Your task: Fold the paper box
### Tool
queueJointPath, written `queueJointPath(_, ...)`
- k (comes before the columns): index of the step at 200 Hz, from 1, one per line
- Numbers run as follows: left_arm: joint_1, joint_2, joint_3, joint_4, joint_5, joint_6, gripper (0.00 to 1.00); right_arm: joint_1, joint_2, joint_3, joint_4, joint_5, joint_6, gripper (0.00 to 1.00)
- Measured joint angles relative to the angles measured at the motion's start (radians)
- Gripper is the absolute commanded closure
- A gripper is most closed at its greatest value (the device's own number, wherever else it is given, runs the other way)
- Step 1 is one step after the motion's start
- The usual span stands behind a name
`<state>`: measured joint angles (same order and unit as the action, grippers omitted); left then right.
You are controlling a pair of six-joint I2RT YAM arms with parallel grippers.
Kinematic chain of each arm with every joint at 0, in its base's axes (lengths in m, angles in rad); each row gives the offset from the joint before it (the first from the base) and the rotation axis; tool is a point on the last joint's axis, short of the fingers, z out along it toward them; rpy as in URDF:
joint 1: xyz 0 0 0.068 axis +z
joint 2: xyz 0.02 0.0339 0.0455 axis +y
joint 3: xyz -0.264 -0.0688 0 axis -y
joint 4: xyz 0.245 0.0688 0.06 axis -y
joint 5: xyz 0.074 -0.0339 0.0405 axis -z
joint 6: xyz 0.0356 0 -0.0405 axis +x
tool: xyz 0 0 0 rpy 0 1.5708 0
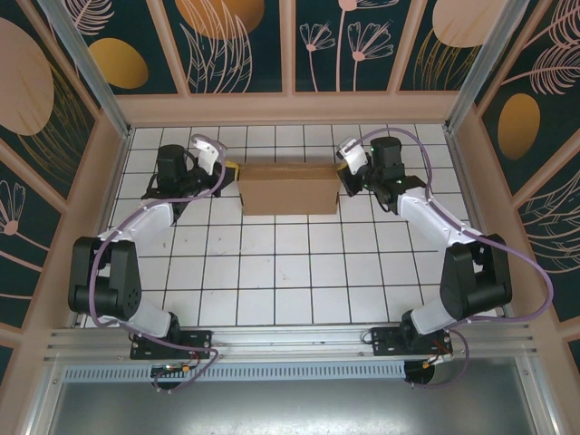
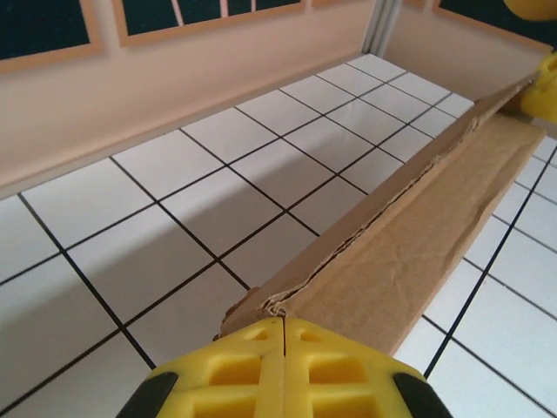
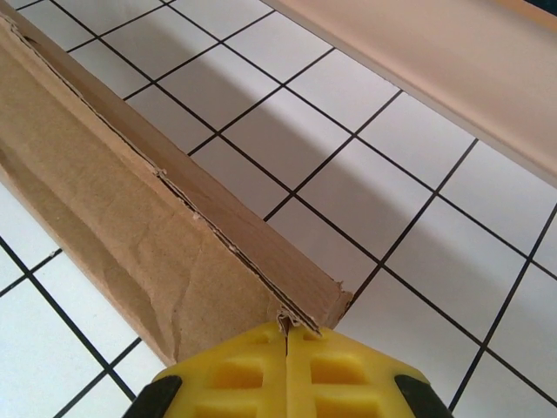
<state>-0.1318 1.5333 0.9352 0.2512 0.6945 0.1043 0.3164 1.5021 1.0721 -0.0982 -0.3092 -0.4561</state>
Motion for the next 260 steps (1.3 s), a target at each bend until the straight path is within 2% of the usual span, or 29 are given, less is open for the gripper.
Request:
queueJointPath(58,-0.012,-0.013,0.005,-0.019,-0.054,-0.216,1.0,0.008,-0.012,0.0,-0.005,0.013,0.169,1.0)
queueJointPath(99,-0.013,-0.013,0.008,-0.021,-0.067,-0.315,1.0,0.01,-0.013,0.018,-0.033,0.014,0.325,1.0)
queueJointPath(188,-0.016,-0.013,0.138,-0.144,-0.11,-0.377,1.0,0.01,0.046,0.172,-0.203,-0.019,0.492,1.0)
queueJointPath(260,-0.016,0.023,0.18,-0.204,-0.122,-0.465,1.0,0.003,0.118,0.247,-0.25,-0.036,0.579,1.0)
